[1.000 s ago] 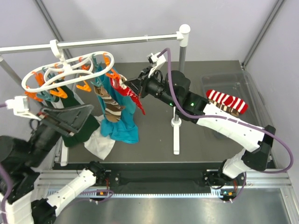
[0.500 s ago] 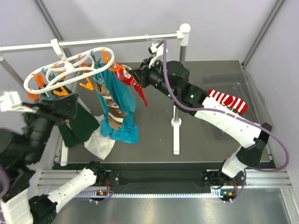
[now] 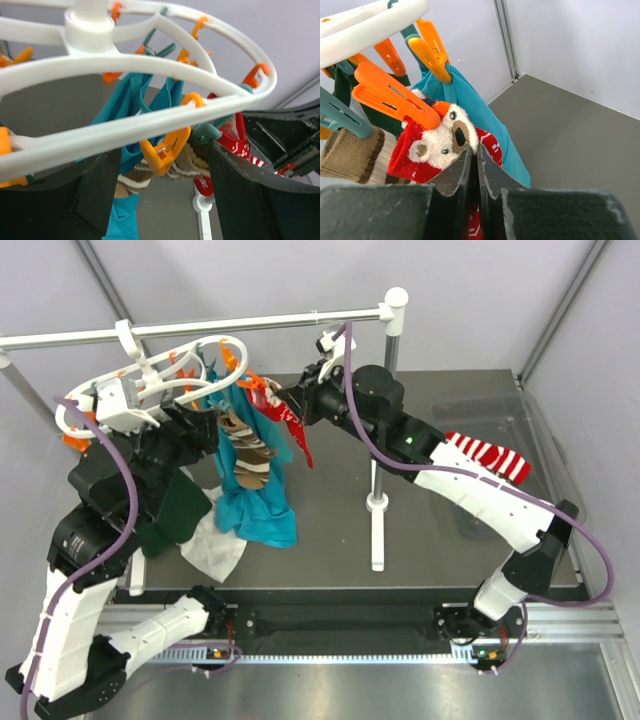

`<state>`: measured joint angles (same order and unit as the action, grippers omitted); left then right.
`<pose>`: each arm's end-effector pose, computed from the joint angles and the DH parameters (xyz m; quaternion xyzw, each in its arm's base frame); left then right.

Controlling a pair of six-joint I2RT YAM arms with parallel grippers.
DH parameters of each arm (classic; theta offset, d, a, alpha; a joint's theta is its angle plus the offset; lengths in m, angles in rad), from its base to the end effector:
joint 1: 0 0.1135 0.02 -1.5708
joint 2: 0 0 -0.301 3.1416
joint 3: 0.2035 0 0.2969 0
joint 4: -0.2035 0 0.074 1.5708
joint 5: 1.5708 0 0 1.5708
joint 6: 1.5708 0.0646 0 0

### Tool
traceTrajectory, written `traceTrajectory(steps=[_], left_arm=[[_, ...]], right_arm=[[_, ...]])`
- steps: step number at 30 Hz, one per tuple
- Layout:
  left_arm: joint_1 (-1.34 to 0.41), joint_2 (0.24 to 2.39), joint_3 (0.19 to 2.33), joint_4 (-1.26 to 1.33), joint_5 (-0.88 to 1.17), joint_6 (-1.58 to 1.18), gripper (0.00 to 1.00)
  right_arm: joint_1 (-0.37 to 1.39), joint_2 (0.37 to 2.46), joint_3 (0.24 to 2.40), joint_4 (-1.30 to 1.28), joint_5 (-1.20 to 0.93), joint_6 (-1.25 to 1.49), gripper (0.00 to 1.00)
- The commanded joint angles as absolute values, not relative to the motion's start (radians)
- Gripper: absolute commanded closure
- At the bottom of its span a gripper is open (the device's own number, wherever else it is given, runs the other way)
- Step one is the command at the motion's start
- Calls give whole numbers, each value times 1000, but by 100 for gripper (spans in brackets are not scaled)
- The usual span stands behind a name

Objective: Clip the socks to the hanger
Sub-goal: Clamp the sock onto the hanger, then open the clamp at the hanger.

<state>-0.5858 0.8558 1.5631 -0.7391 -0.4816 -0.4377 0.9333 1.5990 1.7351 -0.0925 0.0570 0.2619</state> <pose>0.1298 -0.0502 0.5712 -0.1139 0.7079 -0.1815 0.6730 0.2689 0.3568 0.5193 -0.2083 0.6594 0.3900 0.6080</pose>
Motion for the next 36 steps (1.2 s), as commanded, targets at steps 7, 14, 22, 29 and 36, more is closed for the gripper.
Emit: traceTrajectory(steps=[7, 14, 22, 29, 36], left_arm=[[-584, 833, 1549, -540, -542, -384, 49], [-584, 841, 1551, -531, -508, -382, 58], [-584, 859, 1542, -525, -497, -380, 74], [-584, 876, 1611, -590, -446, -414, 100], [-583, 876, 1672, -676, -374, -459, 100]], right_arm=[[919, 1563, 1715, -38, 8, 245, 94], [914, 1522, 1684, -35, 5, 242, 94], [911, 1519, 1689, -47, -24, 247, 91], [905, 1539, 1755, -181, -5, 189, 80], [900, 1471, 1752, -297, -63, 170, 56]])
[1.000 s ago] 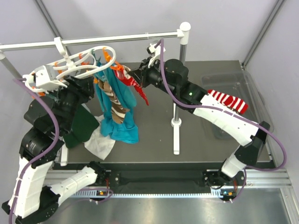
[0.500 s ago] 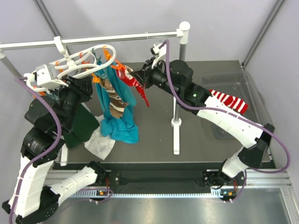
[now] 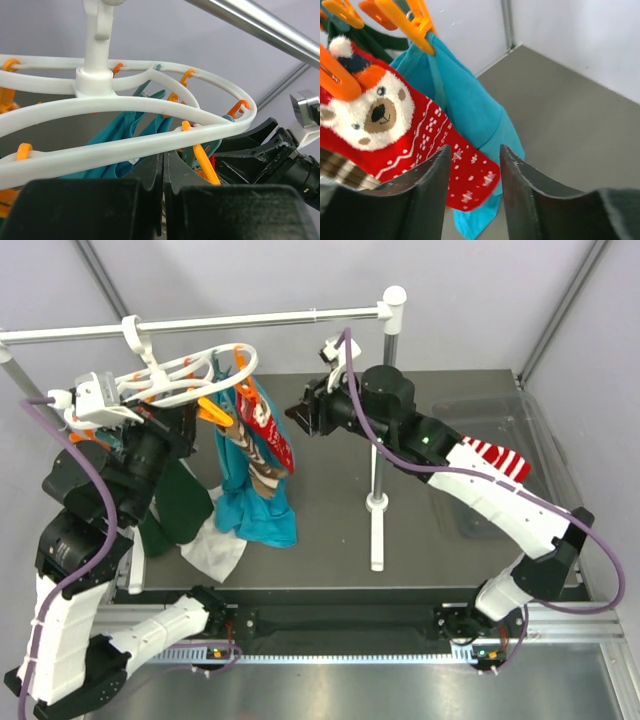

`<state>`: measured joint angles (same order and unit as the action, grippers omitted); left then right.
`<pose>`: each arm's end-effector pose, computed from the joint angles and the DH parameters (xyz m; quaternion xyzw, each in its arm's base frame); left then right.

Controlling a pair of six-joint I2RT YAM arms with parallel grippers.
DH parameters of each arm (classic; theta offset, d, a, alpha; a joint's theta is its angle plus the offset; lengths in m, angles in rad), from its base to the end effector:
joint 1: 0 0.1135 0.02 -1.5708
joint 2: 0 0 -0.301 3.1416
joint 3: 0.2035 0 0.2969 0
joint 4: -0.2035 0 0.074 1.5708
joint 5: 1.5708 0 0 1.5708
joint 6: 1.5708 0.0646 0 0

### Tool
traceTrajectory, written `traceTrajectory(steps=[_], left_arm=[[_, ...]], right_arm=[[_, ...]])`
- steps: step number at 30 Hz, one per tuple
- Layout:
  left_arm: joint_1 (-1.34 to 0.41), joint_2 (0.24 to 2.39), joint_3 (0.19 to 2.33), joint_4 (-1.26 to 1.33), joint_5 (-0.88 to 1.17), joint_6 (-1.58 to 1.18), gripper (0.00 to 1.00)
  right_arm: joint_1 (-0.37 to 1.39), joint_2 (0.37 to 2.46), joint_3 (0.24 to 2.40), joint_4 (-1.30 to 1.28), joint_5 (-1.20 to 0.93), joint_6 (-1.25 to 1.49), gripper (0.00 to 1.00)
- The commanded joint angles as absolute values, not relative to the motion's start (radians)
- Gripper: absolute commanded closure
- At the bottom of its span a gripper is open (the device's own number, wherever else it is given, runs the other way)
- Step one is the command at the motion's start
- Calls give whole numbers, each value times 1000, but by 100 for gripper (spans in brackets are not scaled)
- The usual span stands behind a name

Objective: Clip the socks to the hanger
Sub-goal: Open the clamp at the hanger.

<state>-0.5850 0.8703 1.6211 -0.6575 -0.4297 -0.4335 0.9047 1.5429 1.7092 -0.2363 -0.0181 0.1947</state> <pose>0.1231 -0.0492 0.5982 -0.1074 0.6679 -0.2268 0.7007 0.2627 0.3362 0.5120 -0.2600 0.6836 0.3619 0.5780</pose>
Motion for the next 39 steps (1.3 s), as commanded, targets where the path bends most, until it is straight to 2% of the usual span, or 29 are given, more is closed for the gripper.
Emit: traceTrajectory(steps=[1, 2, 3, 6, 12, 16, 17, 20, 24, 28, 32, 39], left_arm=[[-584, 879, 1680, -686, -356, -468, 100], [-584, 880, 1686, -696, -348, -471, 100], [-584, 884, 1696, -712, -339, -474, 100], [-584, 885, 1697, -718, -315, -486, 100], [-584, 877, 1686, -704, -291, -509, 100], [-583, 867, 1677, -701, -291, -525, 100], [-584, 867, 1675, -700, -290, -529, 100], [-584, 859, 1674, -703, -288, -531, 100], [-584, 845, 1663, -703, -307, -525, 100], [-584, 841, 1664, -704, -313, -520, 100], [-584, 839, 1661, -706, -318, -525, 100], [-584, 836, 1667, -729, -356, -543, 100]], right_arm=[[899, 1442, 1744, -320, -107, 175, 55], [900, 1424, 1738, -328, -133, 187, 53], [900, 1405, 1729, -330, -159, 193, 48], [900, 1341, 1697, -302, -287, 228, 42], [907, 1304, 1710, -232, -471, 307, 41], [926, 1379, 1707, -22, -624, 487, 41], [937, 1402, 1721, -8, -641, 523, 38], [979, 1488, 1811, -26, -603, 511, 34], [988, 1584, 1891, -6, -594, 566, 34], [992, 1626, 1914, 27, -595, 603, 39], [1014, 1629, 1911, 35, -559, 572, 52], [1115, 1598, 1956, -87, -387, 377, 50]])
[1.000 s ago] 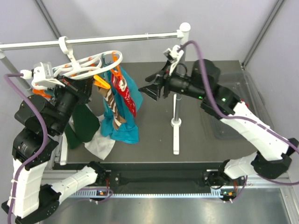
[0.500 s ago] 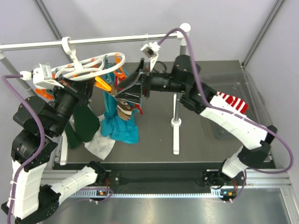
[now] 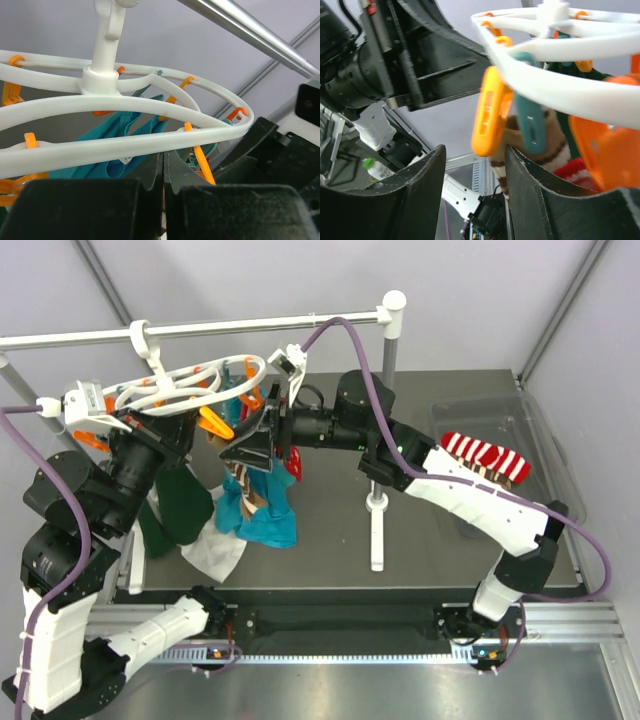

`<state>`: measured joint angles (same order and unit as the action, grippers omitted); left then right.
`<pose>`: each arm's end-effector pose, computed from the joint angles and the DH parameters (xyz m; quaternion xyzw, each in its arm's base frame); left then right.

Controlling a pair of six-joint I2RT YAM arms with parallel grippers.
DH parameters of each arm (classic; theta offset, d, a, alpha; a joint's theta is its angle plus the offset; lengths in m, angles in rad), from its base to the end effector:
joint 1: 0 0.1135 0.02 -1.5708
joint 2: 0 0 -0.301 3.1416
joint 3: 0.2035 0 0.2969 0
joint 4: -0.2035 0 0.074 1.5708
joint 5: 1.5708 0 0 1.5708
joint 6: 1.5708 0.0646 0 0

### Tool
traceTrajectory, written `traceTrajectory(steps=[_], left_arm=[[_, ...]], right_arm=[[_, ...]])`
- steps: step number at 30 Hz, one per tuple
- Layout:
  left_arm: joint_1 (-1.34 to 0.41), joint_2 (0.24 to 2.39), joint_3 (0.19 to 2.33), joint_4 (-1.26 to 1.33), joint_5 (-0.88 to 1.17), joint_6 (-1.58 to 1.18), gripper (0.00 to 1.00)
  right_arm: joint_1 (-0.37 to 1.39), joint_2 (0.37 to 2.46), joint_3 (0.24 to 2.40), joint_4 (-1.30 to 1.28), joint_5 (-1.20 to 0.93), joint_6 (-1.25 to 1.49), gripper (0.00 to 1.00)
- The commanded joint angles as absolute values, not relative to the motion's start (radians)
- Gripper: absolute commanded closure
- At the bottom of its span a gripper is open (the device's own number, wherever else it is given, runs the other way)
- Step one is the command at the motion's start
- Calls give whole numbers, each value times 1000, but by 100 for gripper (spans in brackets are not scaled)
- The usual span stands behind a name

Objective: Clip the socks to the hanger
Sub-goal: Open the clamp at the hanger.

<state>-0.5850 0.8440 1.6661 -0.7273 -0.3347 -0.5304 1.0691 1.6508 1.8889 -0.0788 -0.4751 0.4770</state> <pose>0.1021 -0.0422 0.6051 -0.1051 0.6665 -0.2910 0.6783 0.1868 0.4020 0.5613 -0.3552 0.5507 0.6258 0.4229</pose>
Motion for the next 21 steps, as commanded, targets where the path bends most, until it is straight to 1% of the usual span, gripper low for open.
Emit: traceTrajectory(steps=[1, 5, 8, 12, 14, 21], left_arm=[[-584, 836, 1667, -729, -357, -546, 100], [-584, 838, 1669, -727, -359, -546, 100], [-584, 838, 1664, -712, -347, -549, 100], [-584, 844, 1670, -709, -336, -555, 100], [-584, 844, 1671, -706, -328, -558, 100], [-584, 850, 1677, -710, -321, -572, 100]], right_arm=[[1120, 1597, 1959, -98, -367, 349, 49], [1129, 1586, 1965, -141, -302, 305, 45], [1131, 1591, 1973, -140, -293, 296, 44], [1129, 1630, 2029, -170, -281, 282, 46], [1129, 1643, 2049, -187, -278, 276, 48], [1129, 1669, 2056, -172, -278, 276, 53]])
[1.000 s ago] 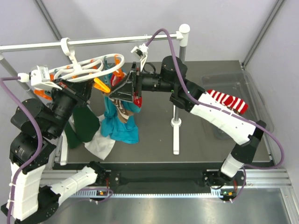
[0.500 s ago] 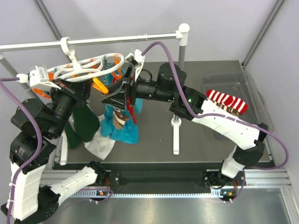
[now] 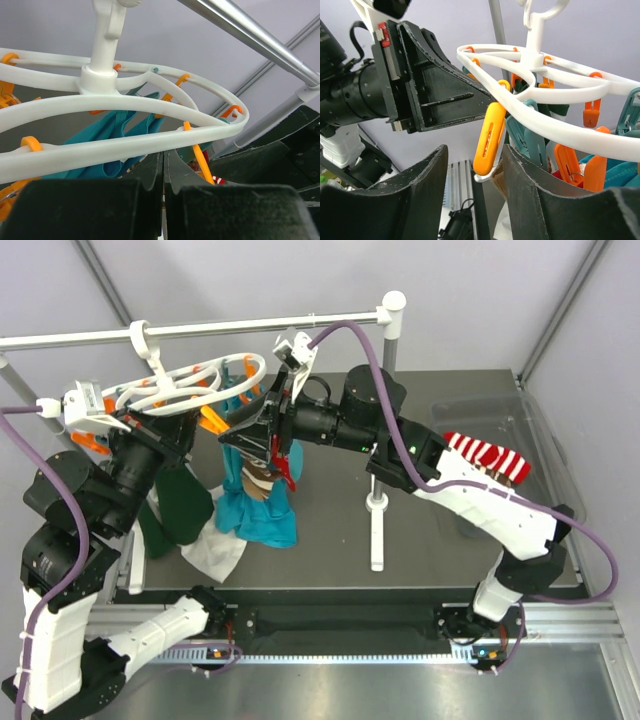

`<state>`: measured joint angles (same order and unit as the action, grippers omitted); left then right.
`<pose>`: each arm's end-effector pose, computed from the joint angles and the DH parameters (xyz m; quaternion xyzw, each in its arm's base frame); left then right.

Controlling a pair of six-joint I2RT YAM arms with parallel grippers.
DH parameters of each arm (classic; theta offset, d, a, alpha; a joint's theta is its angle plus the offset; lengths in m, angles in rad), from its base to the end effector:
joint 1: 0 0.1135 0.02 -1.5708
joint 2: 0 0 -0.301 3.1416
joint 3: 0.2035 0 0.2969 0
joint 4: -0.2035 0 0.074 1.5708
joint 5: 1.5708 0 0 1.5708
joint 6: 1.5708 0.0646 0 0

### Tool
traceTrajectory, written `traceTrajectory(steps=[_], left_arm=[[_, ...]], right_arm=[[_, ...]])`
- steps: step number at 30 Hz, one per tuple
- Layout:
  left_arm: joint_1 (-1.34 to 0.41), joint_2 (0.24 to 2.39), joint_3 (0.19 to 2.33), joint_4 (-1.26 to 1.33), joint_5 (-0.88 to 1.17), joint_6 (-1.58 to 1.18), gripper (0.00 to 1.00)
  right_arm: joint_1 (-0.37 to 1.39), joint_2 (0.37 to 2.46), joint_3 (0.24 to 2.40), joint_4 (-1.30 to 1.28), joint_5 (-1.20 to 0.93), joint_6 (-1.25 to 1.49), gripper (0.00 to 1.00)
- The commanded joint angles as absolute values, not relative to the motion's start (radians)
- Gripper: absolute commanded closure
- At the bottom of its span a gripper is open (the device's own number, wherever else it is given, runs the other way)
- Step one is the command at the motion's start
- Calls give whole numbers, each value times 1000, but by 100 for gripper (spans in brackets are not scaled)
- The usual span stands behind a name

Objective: Clip the socks to the hanger
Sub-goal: Open the clamp at the hanger.

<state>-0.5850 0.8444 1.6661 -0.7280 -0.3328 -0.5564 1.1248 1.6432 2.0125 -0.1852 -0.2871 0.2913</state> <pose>0.1022 -0.0424 0.6050 -0.1130 0.6656 -0.3001 0.6739 0.1668 0.3913 0.5995 -0.3567 0.5339 0.5645 0.5188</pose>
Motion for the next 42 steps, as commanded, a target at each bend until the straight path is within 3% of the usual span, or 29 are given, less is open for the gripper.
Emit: traceTrajectory(steps=[1, 7, 10, 11, 14, 16, 19, 21, 23, 24, 27, 29, 30, 31, 33, 38, 42], left_arm=[[-584, 850, 1677, -709, -321, -574, 100], [-584, 847, 1678, -706, -316, -589, 100], [-583, 845, 1669, -704, -314, -592, 100], [-584, 842, 1667, -704, -313, -592, 100], [-584, 839, 1667, -710, -311, -594, 100], [-584, 838, 1672, -724, -311, -610, 95], [-584, 836, 1675, -727, -293, -630, 94], [-584, 839, 1678, -739, -296, -652, 84], [-584, 838, 1681, -761, -308, -669, 60], [-584, 835, 1681, -764, -311, -696, 54], [-584, 833, 1692, -784, -321, -733, 42], [-584, 844, 1718, -817, -331, -744, 42], [-584, 848, 1724, -824, -343, -764, 38], [-584, 853, 1730, -825, -344, -772, 26], [-584, 854, 1729, -805, -328, -802, 20], [-584, 795, 1660, -697, -295, -824, 34], [-584, 727, 1597, -681, -337, -825, 35]], right_arm=[[1129, 1670, 2054, -172, -278, 276, 53], [1129, 1687, 2059, -166, -270, 276, 58], [1131, 1692, 2059, -163, -256, 278, 71], [1129, 1692, 2060, -163, -255, 278, 80], [1131, 1690, 2060, -163, -239, 275, 91], [1134, 1690, 2063, -172, -216, 272, 99], [1137, 1695, 2071, -178, -207, 264, 100], [1146, 1697, 2072, -181, -198, 255, 100], [1152, 1695, 2077, -187, -189, 249, 100], [1155, 1698, 2079, -190, -181, 239, 100], [1161, 1698, 2080, -201, -163, 226, 100], [1164, 1698, 2079, -203, -156, 221, 100], [1163, 1698, 2079, -201, -155, 219, 100], [1164, 1698, 2080, -201, -155, 218, 100], [1167, 1703, 2086, -204, -153, 209, 100], [1169, 1706, 2085, -206, -134, 198, 100], [1169, 1698, 2083, -207, -118, 190, 100]])
